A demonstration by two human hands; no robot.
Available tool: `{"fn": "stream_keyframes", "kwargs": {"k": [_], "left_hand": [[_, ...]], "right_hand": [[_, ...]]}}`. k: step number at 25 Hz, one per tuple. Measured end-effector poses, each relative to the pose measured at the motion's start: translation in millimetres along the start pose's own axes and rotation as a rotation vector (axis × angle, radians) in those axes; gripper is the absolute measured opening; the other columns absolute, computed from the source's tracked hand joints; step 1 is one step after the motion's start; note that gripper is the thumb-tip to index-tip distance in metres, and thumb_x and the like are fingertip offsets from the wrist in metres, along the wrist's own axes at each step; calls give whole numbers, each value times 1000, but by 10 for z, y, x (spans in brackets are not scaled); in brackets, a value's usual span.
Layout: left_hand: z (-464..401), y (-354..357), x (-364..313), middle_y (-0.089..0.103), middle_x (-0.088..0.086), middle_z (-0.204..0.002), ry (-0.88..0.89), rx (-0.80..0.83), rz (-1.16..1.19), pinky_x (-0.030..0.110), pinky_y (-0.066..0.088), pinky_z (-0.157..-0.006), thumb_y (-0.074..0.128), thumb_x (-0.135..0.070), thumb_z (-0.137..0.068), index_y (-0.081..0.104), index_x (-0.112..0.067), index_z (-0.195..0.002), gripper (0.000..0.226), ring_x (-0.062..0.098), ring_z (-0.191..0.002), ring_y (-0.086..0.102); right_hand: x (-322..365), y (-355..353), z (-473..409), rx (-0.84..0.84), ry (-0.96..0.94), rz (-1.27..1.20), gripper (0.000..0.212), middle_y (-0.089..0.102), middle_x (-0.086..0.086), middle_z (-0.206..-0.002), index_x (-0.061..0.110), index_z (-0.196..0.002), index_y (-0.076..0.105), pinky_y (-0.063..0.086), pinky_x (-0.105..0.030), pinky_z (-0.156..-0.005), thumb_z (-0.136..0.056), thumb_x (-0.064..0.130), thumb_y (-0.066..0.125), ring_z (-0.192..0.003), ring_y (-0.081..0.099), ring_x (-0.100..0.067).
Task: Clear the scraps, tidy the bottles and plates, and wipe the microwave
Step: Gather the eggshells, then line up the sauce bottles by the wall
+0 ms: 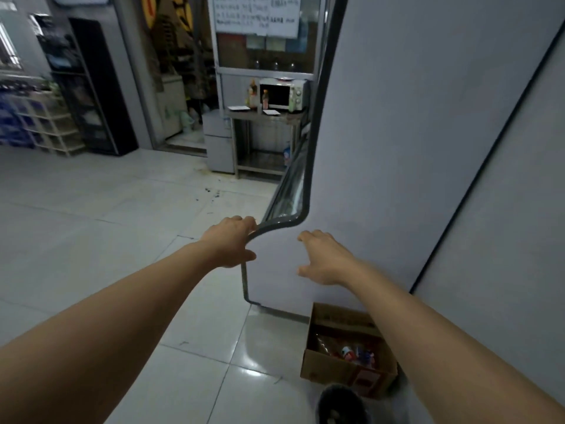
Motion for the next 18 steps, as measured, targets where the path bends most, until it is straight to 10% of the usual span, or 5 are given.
{"fn": "stream_keyframes", "kwargs": {"k": [18], "left_hand": [[-549, -885, 2673, 50, 4, -130, -61, -43, -41, 37, 45, -94, 69, -33, -82, 40, -20, -132, 59, 24, -117, 48]], "right_hand": [[2234, -94, -2174, -40, -120, 15, 75, 32, -9, -143, 17, -145, 24, 42, -40, -101, -84, 31, 65, -128, 39, -27]]}}
Point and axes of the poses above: each hand's wrist, its own z-axis away from the middle knuckle, its own y-axis out of the palm, x = y × z, the point moved 10 cm from there along -z, towards the middle knuckle
